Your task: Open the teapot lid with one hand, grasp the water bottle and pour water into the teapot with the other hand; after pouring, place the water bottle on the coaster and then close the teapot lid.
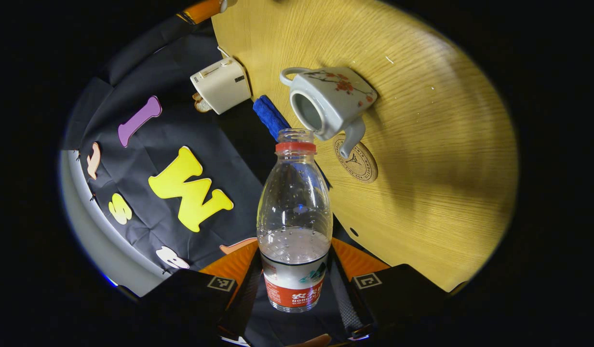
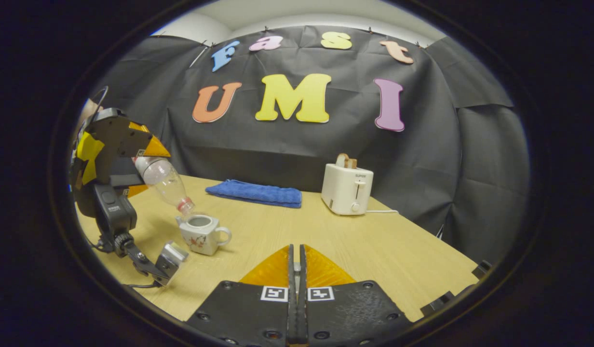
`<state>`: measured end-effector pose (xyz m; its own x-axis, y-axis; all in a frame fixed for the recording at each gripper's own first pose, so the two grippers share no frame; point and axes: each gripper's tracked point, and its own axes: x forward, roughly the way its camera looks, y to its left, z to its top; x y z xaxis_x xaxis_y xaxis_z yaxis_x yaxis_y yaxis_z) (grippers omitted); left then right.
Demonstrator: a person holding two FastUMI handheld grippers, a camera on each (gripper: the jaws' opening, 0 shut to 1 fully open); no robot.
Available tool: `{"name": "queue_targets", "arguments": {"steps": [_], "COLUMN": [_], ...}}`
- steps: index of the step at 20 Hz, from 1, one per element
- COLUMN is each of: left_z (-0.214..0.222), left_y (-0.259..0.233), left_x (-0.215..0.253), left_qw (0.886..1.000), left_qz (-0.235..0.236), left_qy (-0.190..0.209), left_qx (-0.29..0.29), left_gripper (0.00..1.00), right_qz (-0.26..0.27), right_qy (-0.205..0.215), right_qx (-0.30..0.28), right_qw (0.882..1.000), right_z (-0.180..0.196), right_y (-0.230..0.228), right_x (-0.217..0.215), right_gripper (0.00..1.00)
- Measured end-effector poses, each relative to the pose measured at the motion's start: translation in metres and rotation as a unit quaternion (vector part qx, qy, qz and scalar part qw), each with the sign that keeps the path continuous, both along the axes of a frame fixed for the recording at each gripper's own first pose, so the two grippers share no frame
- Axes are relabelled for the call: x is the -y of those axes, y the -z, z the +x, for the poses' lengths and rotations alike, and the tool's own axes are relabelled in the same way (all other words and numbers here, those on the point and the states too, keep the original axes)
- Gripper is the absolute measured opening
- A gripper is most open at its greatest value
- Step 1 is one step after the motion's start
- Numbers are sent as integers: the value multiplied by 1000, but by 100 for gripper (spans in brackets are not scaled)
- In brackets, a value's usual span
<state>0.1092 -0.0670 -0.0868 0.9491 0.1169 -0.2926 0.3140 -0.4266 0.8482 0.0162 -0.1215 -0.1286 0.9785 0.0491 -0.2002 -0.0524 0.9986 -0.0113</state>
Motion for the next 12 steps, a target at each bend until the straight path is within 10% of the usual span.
{"name": "queue_targets", "arguments": {"steps": [8, 12], "left_z": [8, 14], "left_y": [-4, -7], "left_x": [7, 5], "left_qw": [1000, 994], "left_qz": [-6, -107], "left_qy": [19, 5], "left_qx": [8, -1], "left_gripper": [74, 74], "right_qz": [2, 19], "right_qy": [0, -2], "right_qx": [-2, 8], "right_qw": [1000, 1000], "right_z": [0, -3], "right_y": [0, -10], "right_x": [2, 3], "right_gripper": [0, 0]}}
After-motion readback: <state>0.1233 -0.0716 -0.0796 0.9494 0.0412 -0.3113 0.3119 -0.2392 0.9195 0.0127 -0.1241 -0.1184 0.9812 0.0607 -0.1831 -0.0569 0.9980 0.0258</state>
